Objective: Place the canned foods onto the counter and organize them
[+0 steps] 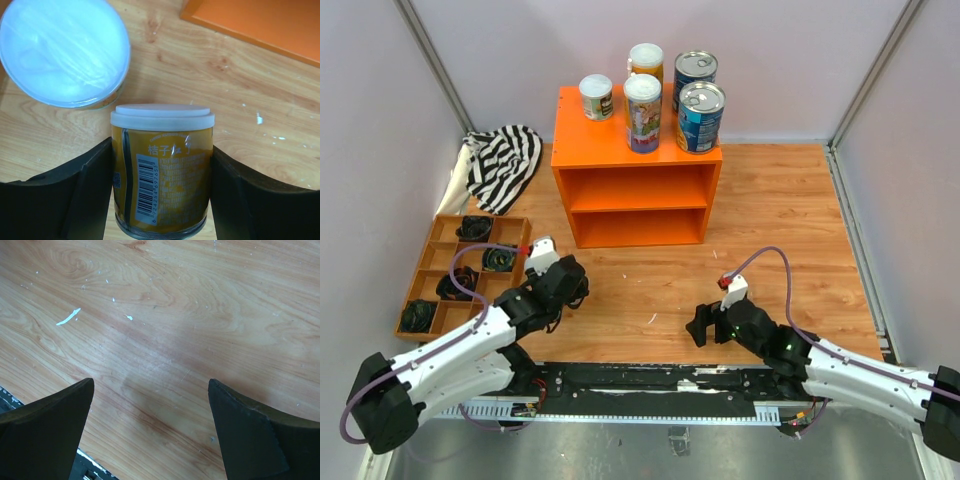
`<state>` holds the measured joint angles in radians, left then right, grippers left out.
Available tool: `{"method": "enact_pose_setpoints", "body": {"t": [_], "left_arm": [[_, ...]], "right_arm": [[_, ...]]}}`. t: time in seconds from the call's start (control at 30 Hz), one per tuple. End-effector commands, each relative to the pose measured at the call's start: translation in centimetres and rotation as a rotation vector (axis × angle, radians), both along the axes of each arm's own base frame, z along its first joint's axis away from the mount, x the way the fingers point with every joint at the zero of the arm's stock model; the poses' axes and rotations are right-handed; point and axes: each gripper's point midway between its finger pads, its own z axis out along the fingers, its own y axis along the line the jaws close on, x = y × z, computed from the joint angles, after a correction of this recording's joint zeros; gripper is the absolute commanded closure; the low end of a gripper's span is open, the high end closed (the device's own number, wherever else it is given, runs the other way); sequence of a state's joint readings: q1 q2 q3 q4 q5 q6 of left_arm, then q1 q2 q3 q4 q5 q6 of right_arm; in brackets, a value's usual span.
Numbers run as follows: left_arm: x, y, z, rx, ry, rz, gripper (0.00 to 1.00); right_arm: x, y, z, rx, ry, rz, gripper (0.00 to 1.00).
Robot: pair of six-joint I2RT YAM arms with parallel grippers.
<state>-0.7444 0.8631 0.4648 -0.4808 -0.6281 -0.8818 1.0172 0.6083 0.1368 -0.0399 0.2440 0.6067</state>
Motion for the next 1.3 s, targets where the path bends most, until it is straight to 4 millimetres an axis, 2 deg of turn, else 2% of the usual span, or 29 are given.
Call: {"method": "enact_pose_setpoints", "body": {"t": [0.0,0.23,0.37,0.77,0.97,1.27], "left_arm": [[1.1,-0.5,4.1,-0.008,-0.134,-0.007,1.00],[1.0,-3.1,6.5,-0.056,-0.274,-0.138,1.00],[0.4,-5.2,7.5,-0.078,-0.336,-0.245,1.00],[-2.4,-12.7,10.2,-0.079,-0.504,-0.599,1.00],[-4.0,-15.3,10.8,-0.045,-0.556,-0.686,1.00],[-5.5,-18.1,11.7,-0.034,-0.593,-0.753,1.00]], "right_arm": [[0.4,0.7,1.1,0.033,-0.023,-0.004,0.03],[0.4,0.9,1.2,0.041,-0.023,0.002,0.03],[0.1,1.4,1.9,0.078,-0.034,0.027,0.03],[-0.4,2.4,7.9,0.254,-0.111,0.081,0.03],[-0.6,3.2,11.0,0.330,-0.141,0.109,0.03],[-1.3,4.8,15.4,0.478,-0.168,0.163,0.02]]}}
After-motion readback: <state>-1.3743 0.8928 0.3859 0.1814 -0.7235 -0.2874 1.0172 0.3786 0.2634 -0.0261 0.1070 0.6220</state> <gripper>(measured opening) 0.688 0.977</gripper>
